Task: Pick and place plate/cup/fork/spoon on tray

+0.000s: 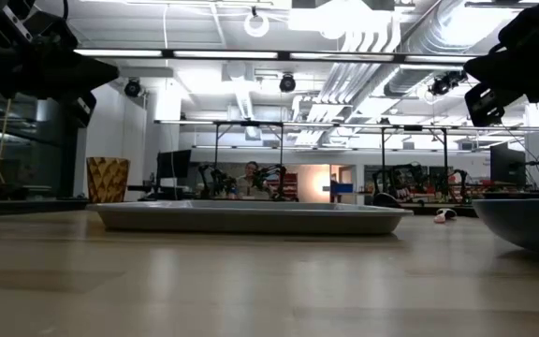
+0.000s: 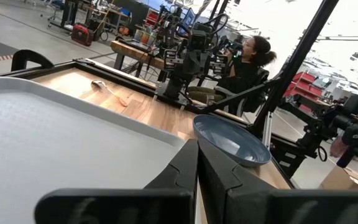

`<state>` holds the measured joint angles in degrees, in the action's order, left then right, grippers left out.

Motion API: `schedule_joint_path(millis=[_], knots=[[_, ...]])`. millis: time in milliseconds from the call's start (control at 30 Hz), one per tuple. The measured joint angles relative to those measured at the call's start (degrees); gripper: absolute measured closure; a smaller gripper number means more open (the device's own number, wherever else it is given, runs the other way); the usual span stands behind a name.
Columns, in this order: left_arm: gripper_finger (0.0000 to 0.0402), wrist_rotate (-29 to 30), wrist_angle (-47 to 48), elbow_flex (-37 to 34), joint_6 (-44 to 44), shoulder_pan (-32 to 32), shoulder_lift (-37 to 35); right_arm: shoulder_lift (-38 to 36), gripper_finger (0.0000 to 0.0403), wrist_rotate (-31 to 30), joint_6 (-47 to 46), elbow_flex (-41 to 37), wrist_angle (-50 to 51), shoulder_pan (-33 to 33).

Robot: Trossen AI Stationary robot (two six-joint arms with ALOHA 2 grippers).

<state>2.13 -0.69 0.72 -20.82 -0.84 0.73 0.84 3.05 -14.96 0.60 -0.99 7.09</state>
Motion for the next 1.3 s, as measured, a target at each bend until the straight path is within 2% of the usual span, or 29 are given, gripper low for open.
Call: schedule_joint_path(millis=[267,333,400,467,633,767,867,967,1100,1200,1300], knots=[[0.0401,0.0,0.0,0.0,0.0,0.02,0.0,0.0,0.0403,0.0,-0.31,-0.02,-0.46,0.01],[0.0401,0.01,0.0,-0.01,0.01,0.02,0.0,0.02,0.0403,-0.1,-1.36,-0.02,-5.0,0.0],[0.0402,0.0,0.0,-0.01,0.0,0.02,0.0,-0.11,0.0403,-0.55,-6.57,-0.02,-12.0,0.02],[0.0401,0.0,0.0,0.01,0.0,0.02,0.0,-0.13,0.0403,-3.83,-13.78,-0.02,-19.92,0.04],[0.0401,0.0,0.0,0.0,0.01,0.02,0.0,0.45,0.0403,-21.61,-27.33,0.01,-36.67,0.02],[0.0401,0.0,0.0,-0.01,0.0,0.02,0.0,6.01,0.04,-23.37,-31.1,4.89,-38.3,0.29],[0.0401,0.0,0.0,0.0,0.0,0.02,0.0,15.92,0.039,-23.23,-31.37,13.61,-30.63,1.31],[0.0402,0.0,0.0,-0.01,0.0,0.0,0.0,26.75,0.0369,-19.69,-36.45,24.81,-12.52,2.36],[0.0401,0.0,0.0,-0.01,0.01,0.02,0.0,40.06,0.0325,-7.86,-50.39,39.92,24.21,3.09],[0.0401,0.0,0.0,-0.01,0.0,0.01,0.0,49.16,0.0291,3.07,-54.67,47.05,48.8,4.9],[0.0401,0.0,-0.02,-0.01,0.02,0.0,0.0,56.25,0.0265,10.7,-56.51,48.54,60.55,9.08]])
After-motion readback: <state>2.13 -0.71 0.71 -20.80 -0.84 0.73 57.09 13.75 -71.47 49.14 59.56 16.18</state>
